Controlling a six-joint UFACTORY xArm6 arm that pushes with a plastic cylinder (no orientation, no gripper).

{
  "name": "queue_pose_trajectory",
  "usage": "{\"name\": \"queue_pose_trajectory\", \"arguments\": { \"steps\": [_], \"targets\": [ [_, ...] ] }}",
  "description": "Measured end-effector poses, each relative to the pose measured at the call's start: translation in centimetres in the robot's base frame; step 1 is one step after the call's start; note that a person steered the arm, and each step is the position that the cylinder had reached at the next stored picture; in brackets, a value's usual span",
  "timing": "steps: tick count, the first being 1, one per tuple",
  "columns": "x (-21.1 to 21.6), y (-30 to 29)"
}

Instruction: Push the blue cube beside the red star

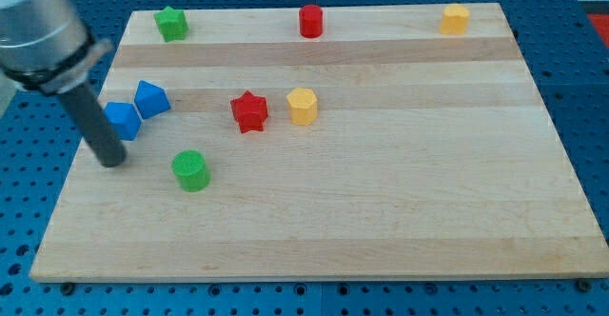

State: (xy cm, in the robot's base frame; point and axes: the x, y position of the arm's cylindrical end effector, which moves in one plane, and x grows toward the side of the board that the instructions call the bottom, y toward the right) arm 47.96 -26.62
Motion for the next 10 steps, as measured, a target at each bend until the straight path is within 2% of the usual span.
{"name": "queue_pose_trajectory", "arguments": {
  "steps": [1,4,8,9,10],
  "targets": [
    [-0.4,-2.3],
    [-3.7,-1.3],
    [-8.2,8.2],
    [-8.0,9.8],
    [-5.9,8.9]
  ]
}}
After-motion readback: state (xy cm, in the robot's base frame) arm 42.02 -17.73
